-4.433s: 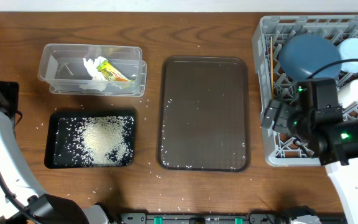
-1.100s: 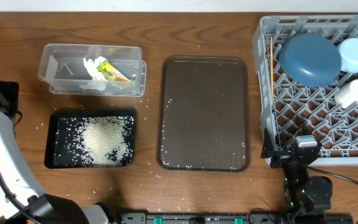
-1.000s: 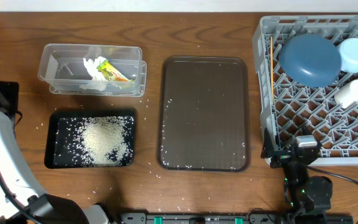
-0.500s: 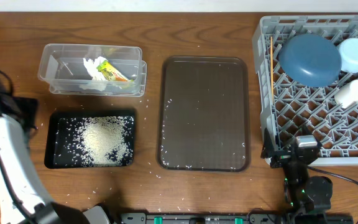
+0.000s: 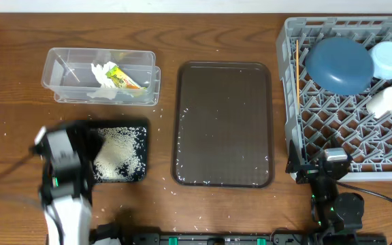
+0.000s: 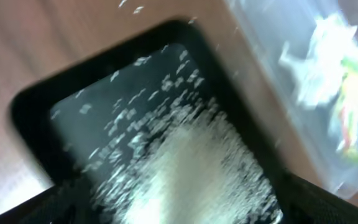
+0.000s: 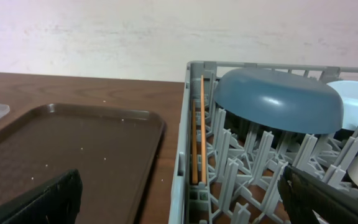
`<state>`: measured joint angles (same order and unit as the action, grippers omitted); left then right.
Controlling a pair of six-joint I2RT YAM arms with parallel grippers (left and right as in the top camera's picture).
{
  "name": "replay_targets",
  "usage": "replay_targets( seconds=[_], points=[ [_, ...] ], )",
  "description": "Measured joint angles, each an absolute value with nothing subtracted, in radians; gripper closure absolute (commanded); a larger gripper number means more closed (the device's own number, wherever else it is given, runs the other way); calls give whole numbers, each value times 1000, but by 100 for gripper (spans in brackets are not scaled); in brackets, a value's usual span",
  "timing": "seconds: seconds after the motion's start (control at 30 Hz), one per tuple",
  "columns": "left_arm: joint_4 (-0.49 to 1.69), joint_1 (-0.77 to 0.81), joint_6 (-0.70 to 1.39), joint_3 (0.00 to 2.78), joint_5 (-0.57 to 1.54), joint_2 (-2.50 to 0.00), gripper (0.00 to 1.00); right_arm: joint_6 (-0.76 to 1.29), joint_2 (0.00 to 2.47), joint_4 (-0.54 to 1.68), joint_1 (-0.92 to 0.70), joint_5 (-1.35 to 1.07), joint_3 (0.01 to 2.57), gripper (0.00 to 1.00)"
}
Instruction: Sort waste into correct bins and load items into the dishwasher rack
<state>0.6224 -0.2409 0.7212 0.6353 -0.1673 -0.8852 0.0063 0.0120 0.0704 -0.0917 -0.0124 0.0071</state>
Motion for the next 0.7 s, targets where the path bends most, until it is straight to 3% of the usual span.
replay_targets(
  seconds=[0.17,0.33,0.7],
  points=[
    [733,-241,707,544,-153,-624,2,6,12,70,-92,-12,7,1],
    [682,-226,621,510,-158,-486,2,6,12,70,-92,-12,7,1],
    [191,-80,374,135,-129,-258,2,6,12,70,-92,-12,7,1]
  ],
)
